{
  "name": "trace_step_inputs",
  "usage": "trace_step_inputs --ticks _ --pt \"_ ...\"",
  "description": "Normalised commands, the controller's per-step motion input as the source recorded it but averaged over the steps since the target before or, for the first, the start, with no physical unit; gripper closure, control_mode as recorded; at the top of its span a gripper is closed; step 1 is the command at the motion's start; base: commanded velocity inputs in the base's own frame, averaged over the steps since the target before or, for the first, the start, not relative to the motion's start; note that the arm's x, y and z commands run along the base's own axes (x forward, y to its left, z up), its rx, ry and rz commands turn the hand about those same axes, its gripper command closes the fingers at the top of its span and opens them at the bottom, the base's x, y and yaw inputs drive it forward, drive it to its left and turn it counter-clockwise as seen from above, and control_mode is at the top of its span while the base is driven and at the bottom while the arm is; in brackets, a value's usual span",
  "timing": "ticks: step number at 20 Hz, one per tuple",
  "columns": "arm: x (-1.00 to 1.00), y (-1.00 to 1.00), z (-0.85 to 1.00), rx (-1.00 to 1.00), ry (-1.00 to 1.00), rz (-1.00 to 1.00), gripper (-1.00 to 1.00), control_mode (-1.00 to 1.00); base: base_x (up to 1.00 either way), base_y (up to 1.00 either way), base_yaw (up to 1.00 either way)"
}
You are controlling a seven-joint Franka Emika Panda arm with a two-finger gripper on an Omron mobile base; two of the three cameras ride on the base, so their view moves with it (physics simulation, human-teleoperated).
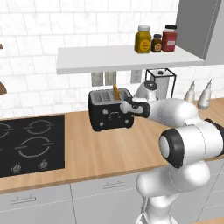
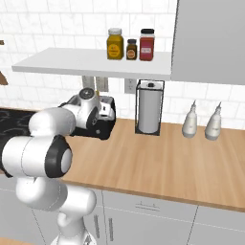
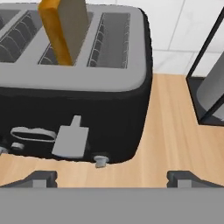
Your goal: Start the toaster. Once the lever pops up, take the bread to the plate on the dining counter.
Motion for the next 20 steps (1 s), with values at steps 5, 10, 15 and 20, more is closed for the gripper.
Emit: trace_step_inputs --ticks 5,10,15,20 --pt "0.32 0.0 -0.27 0.0 0.0 0.0 -1.0 -1.0 0.0 0.0 0.0" --pt "0.4 0.0 -0.13 0.0 0.0 0.0 -1.0 -1.0 0.0 0.0 0.0" --pt "0.43 0.0 -0.11 0.0 0.0 0.0 -1.0 -1.0 0.0 0.0 0.0" --pt "0.06 0.0 -0.76 -0.03 0.0 0.0 -1.0 -1.0 0.0 0.0 0.0"
